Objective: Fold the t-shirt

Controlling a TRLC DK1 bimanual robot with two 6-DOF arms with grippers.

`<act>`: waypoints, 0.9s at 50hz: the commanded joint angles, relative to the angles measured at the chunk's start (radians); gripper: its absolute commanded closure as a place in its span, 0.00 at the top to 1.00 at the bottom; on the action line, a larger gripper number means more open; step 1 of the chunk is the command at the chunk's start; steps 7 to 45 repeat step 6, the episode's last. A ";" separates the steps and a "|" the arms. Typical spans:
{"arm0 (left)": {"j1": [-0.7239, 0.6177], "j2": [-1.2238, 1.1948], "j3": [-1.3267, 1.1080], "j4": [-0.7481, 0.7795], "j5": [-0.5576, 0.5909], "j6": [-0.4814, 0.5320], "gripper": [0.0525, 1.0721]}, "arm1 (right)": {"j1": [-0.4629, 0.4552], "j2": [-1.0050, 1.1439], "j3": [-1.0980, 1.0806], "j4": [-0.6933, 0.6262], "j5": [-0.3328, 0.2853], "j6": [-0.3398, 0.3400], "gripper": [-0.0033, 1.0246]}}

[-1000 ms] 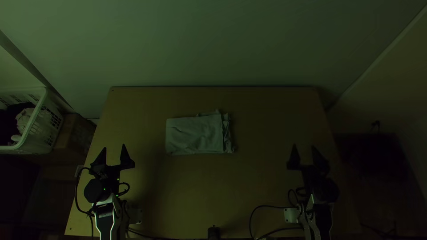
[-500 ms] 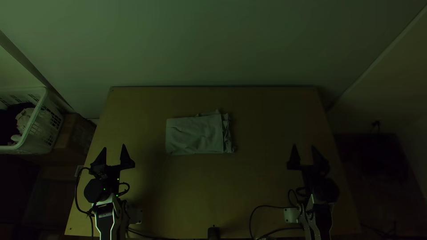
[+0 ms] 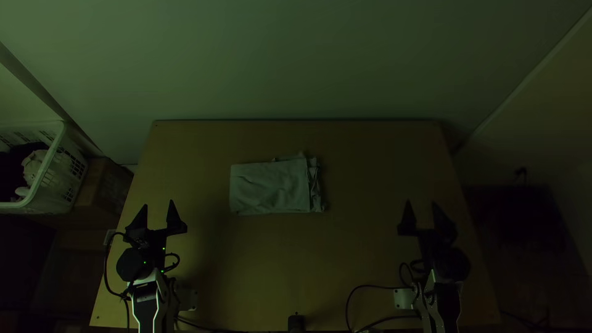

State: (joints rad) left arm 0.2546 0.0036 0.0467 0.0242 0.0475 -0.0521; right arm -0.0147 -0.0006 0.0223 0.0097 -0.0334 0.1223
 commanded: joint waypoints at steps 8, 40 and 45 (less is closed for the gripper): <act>0.005 -0.004 -0.044 -0.029 0.000 -0.020 0.96 | -0.004 -0.004 -0.015 -0.014 0.007 -0.010 0.95; 0.005 -0.004 -0.044 -0.029 0.000 -0.020 0.96 | -0.004 -0.004 -0.015 -0.014 0.007 -0.010 0.95; 0.005 -0.004 -0.044 -0.029 0.000 -0.020 0.96 | -0.004 -0.004 -0.015 -0.014 0.007 -0.010 0.95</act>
